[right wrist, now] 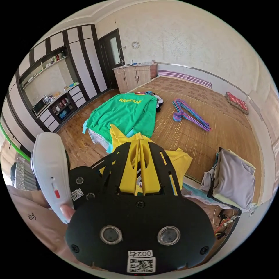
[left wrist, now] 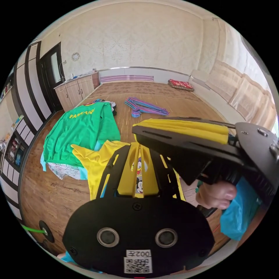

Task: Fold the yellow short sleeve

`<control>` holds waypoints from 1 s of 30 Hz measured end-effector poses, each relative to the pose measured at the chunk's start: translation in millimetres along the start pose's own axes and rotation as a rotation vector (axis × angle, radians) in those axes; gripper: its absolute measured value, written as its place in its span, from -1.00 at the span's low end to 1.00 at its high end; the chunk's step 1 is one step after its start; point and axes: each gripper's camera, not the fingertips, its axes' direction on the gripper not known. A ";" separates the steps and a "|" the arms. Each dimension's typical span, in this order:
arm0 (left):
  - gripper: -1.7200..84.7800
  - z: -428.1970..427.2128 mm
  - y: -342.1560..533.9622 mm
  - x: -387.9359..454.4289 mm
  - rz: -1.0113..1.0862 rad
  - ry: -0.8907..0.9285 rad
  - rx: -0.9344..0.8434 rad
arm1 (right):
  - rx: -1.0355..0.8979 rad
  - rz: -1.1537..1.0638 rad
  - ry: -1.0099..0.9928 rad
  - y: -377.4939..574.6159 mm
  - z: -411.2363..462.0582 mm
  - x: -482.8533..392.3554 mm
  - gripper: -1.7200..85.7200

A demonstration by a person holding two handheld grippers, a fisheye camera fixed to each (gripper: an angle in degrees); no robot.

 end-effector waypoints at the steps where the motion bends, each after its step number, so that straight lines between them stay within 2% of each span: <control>1: -0.98 -4.3 13.7 -2.5 0.013 0.005 0.016 | -0.006 -0.020 0.008 10.3 -2.2 -12.9 -0.98; 4: -0.98 -16.2 48.0 -7.5 0.056 0.064 0.060 | -0.032 -0.046 0.042 34.8 -4.4 -40.4 -0.98; 8: -0.98 -27.7 89.0 -8.5 0.098 0.026 0.064 | -0.009 -0.070 0.028 72.1 -14.8 -68.5 -0.98; 20: -0.98 -32.9 155.9 -13.9 0.056 0.075 -0.007 | -0.024 -0.017 0.035 144.3 -43.6 -114.7 -0.98; 23: -0.98 -29.1 170.5 -16.3 0.045 0.012 0.002 | -0.027 -0.039 0.097 160.1 -47.1 -125.5 -0.98; 30: -0.98 -10.2 205.2 -18.8 0.093 -0.009 -0.071 | -0.054 -0.063 0.141 201.1 -38.2 -142.9 -0.98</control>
